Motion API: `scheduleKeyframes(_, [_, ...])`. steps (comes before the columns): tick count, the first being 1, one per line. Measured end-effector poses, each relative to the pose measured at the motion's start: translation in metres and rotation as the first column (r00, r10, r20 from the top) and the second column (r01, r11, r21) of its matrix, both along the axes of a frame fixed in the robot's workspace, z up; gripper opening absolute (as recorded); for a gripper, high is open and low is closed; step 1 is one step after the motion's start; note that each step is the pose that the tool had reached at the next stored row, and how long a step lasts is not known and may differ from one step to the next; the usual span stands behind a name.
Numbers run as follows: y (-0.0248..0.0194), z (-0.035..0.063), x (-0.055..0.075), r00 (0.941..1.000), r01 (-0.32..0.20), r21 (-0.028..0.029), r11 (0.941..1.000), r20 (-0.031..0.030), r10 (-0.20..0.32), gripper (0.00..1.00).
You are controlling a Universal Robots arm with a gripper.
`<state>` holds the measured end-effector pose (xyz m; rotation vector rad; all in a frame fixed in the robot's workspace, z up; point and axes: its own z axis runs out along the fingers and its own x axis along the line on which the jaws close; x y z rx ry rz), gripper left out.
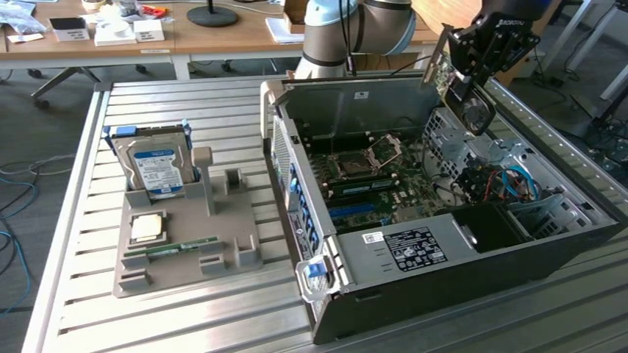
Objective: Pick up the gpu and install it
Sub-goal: 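Insert the gpu into the slot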
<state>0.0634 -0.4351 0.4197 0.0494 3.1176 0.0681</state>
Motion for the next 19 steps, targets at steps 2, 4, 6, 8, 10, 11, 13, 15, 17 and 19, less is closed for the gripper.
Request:
scheduleKeyframes(2, [0.0, 0.0, 0.0, 1.0, 0.0, 0.0, 1.0, 0.0, 0.0, 0.27])
scheduleKeyframes(4, [0.0, 0.0, 0.0, 1.0, 0.0, -0.0001, 1.0, 0.0, 0.0, 0.27])
scheduleKeyframes(6, [0.0, 0.0, -0.0001, 1.0, -0.004, -0.0002, 1.0, 0.0001, 0.004, 0.27])
scheduleKeyframes(8, [0.0, 0.0, -0.0006, 0.9999, -0.014, -0.0001, 0.9999, 0.0, 0.014, 0.27])
scheduleKeyframes(10, [0.0, -0.0001, -0.0013, 0.9995, -0.032, -0.0001, 0.9995, 0.0001, 0.032, 0.27])
scheduleKeyframes(11, [0.0, -0.0001, -0.0016, 0.9991, -0.041, -0.0003, 0.9991, 0.0, 0.041, 0.27])
scheduleKeyframes(13, [0.0, -0.0001, -0.0022, 0.9978, -0.066, -0.0021, 0.9978, 0.0, 0.066, 0.27])
scheduleKeyframes(15, [0.0, -0.0001, -0.0024, 0.9955, -0.095, -0.0033, 0.9955, -0.0002, 0.095, 0.27])
scheduleKeyframes(17, [0.0, -0.0003, -0.0026, 0.992, -0.126, -0.004, 0.992, -0.0002, 0.126, 0.27])
scheduleKeyframes(19, [0.0, -0.0004, -0.0027, 0.9873, -0.159, -0.0045, 0.9873, -0.0003, 0.159, 0.27])
